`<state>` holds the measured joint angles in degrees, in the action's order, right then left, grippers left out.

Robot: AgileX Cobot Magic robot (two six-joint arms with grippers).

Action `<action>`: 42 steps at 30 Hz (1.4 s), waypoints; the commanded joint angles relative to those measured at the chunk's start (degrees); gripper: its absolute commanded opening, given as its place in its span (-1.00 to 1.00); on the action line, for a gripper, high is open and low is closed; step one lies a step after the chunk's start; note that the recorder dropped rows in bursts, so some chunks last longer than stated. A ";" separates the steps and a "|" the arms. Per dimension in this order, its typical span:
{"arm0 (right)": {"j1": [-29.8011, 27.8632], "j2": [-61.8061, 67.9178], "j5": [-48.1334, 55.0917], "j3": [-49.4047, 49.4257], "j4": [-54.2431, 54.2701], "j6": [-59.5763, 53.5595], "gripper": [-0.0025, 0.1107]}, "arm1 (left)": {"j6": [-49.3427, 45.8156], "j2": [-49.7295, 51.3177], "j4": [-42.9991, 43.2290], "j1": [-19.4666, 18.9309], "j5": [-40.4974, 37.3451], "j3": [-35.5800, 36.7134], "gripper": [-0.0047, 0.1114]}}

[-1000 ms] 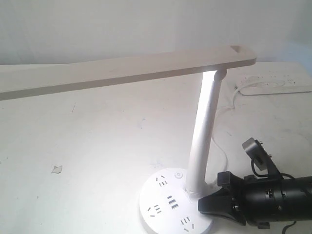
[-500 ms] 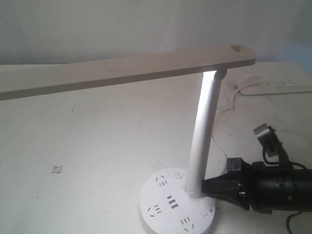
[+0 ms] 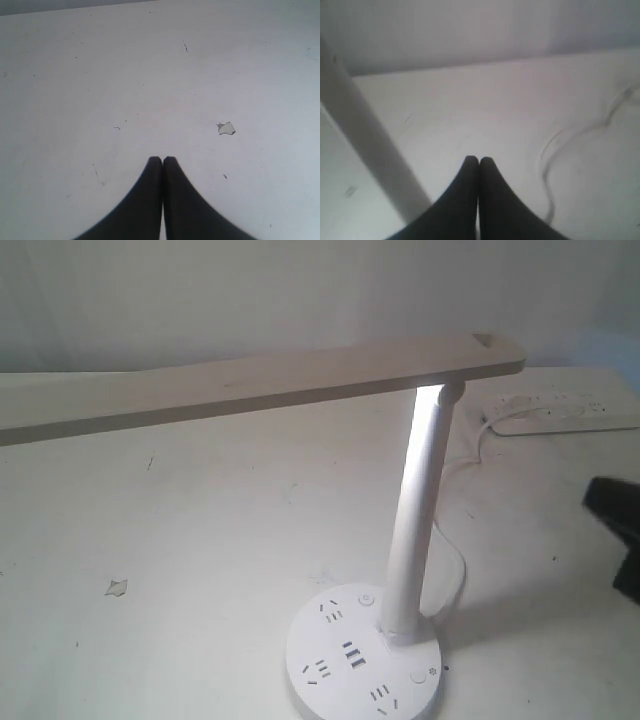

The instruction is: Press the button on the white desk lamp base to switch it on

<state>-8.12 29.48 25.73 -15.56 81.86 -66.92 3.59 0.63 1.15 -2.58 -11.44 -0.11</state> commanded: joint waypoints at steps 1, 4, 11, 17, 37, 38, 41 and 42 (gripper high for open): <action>-0.50 -12.60 -13.65 0.31 -0.80 0.57 -0.96 | 0.00 0.06 -0.26 -0.13 -0.09 0.11 -0.92; -0.50 -17.84 -17.50 0.31 -0.29 0.57 -0.96 | 0.00 0.06 -0.26 -0.13 -0.09 0.11 -0.92; -0.50 -29.48 -20.66 1.07 -2.06 5.28 -0.96 | 0.00 0.06 -0.26 -0.13 -0.09 0.11 -0.92; -0.50 -29.48 -19.45 7.66 -77.38 77.50 -0.96 | 0.00 0.06 -0.26 -0.13 -0.09 0.11 -0.92; 2.32 -29.48 -5.92 15.56 -81.86 78.90 -0.96 | 0.00 0.06 -0.26 -0.13 -0.09 0.11 -0.92; 3.20 -29.48 -5.92 15.56 -83.58 78.11 -0.96 | 0.00 0.06 -0.26 -0.13 -0.09 0.11 -0.92; 5.14 -29.48 -5.96 15.56 -86.48 71.98 -0.96 | 0.00 0.06 -0.26 -0.13 -0.09 0.11 -0.92; 5.53 -29.48 -5.96 15.56 -86.43 70.23 -0.96 | 0.00 0.06 -0.26 -0.13 -0.09 0.11 -0.92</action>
<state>-3.86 0.29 20.63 -0.12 -2.55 8.15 3.59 0.63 1.15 -2.58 -11.44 -0.11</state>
